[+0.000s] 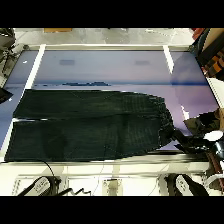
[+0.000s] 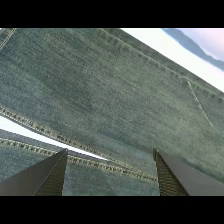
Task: Fold the clothes and pants, and hang the long-sleeved shirts on hangers.
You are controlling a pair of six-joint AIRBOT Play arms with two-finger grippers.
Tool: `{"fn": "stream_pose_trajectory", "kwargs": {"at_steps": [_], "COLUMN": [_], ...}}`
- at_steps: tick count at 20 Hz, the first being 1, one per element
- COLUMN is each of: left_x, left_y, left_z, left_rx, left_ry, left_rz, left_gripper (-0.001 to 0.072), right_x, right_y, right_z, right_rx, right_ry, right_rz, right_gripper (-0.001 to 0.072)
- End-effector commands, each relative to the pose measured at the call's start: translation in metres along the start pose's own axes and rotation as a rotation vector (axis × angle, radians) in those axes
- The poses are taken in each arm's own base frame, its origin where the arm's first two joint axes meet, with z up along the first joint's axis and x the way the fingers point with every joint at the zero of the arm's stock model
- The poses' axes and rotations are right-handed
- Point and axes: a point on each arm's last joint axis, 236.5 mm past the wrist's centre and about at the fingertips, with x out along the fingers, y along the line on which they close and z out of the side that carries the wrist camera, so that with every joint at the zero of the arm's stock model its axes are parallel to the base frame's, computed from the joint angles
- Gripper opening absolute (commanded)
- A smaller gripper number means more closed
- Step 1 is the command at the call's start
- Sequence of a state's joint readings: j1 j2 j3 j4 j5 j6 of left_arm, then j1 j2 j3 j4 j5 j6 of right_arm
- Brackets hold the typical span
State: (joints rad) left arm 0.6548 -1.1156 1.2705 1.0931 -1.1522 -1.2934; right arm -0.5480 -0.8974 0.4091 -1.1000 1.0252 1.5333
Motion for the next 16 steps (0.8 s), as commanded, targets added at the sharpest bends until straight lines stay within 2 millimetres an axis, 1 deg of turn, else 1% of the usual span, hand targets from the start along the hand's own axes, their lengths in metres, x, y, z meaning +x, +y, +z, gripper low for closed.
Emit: {"fn": "stream_pose_trajectory", "kwargs": {"at_steps": [1,2,4,6,7,9,10,11,12,14,16], "left_x": [0.000,0.000,0.000,-0.001,-0.001,0.001,0.002,0.003,0.003,-0.002,-0.011], "left_y": [0.000,0.000,0.000,0.002,0.002,0.004,0.011,0.021,0.030,0.056,0.084], "left_z": [0.004,0.004,0.006,0.011,0.011,0.009,0.005,0.000,-0.008,-0.032,-0.064], "left_rx": [0.001,0.001,0.001,0.001,0.001,0.001,0.014,0.032,0.048,0.068,0.043], "left_ry": [-0.017,-0.017,-0.027,-0.045,-0.045,-0.037,-0.021,0.000,0.032,0.131,0.249], "left_rz": [0.002,0.001,0.004,0.009,0.009,0.014,0.042,0.081,0.118,0.206,0.279], "left_gripper": [0.0570,0.0570,0.0569,0.0569,0.0570,0.0570,0.0569,0.0570,0.0569,0.0569,0.0567], "right_x": [0.005,0.004,0.009,0.020,0.024,0.028,0.026,0.023,0.018,0.003,-0.011], "right_y": [-0.004,-0.003,0.000,0.005,0.008,0.010,0.011,0.012,0.015,0.021,0.028], "right_z": [0.037,0.047,0.056,0.053,0.048,0.044,0.045,0.047,0.050,0.059,0.064], "right_rx": [0.087,0.101,0.143,0.128,0.114,0.089,0.057,0.021,-0.014,-0.056,-0.081], "right_ry": [-0.185,-0.226,-0.246,-0.209,-0.182,-0.158,-0.167,-0.182,-0.207,-0.271,-0.326], "right_rz": [0.016,0.025,0.049,0.080,0.094,0.101,0.101,0.102,0.104,0.112,0.125], "right_gripper": [0.0678,0.0645,0.0545,0.0545,0.0511,0.0349,0.0268,0.0170,0.0110,0.0058,0.0057]}}
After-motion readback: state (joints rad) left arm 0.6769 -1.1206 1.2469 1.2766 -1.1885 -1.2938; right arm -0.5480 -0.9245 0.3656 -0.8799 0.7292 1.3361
